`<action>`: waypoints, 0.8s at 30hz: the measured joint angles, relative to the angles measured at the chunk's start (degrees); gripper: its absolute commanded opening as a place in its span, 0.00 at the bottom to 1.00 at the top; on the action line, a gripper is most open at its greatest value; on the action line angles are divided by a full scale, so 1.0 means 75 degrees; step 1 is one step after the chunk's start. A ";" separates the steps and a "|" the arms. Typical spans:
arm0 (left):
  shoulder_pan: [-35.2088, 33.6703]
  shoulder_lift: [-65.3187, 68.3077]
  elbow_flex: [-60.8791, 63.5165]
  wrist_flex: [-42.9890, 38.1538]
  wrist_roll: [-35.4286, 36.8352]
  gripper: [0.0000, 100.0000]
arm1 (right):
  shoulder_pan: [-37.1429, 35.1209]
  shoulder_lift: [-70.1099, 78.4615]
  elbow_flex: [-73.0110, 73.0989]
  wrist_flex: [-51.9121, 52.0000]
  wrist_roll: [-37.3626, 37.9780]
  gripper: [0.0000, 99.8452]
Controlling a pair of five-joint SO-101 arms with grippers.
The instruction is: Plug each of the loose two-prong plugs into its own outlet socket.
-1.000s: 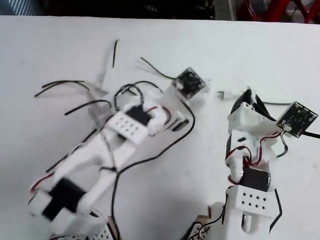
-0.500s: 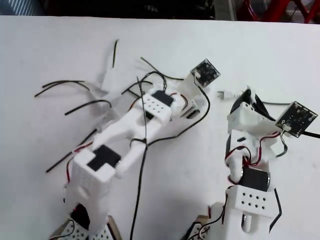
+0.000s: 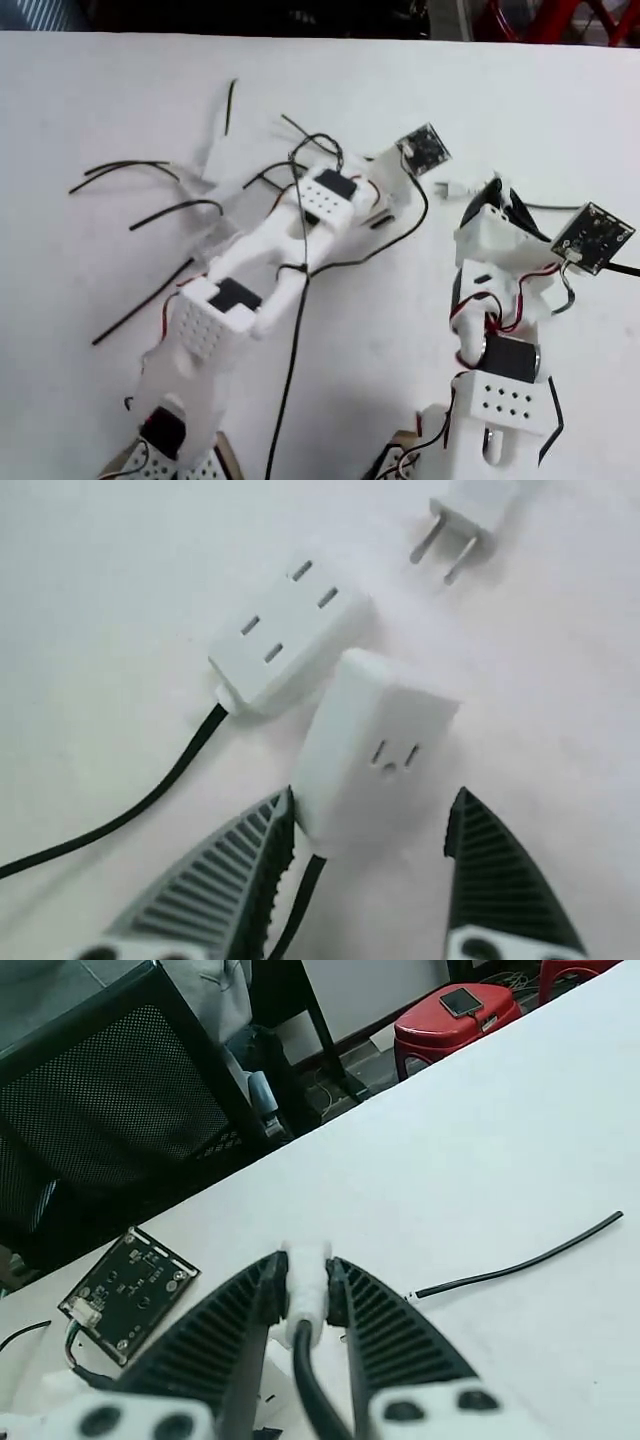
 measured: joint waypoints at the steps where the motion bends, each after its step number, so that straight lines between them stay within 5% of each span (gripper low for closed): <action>1: 0.0000 0.0000 -0.0094 0.0188 -0.0082 0.25 | 0.0000 0.0000 0.0000 0.0000 0.0000 0.02; 12: 0.0035 0.0059 -0.0703 0.1313 -0.0199 0.11 | 0.0000 0.0000 0.0000 0.0000 0.0000 0.02; 24: 0.0199 0.0105 -0.2368 0.4712 -0.0188 0.11 | 0.0000 0.0000 0.0000 0.0000 0.0000 0.02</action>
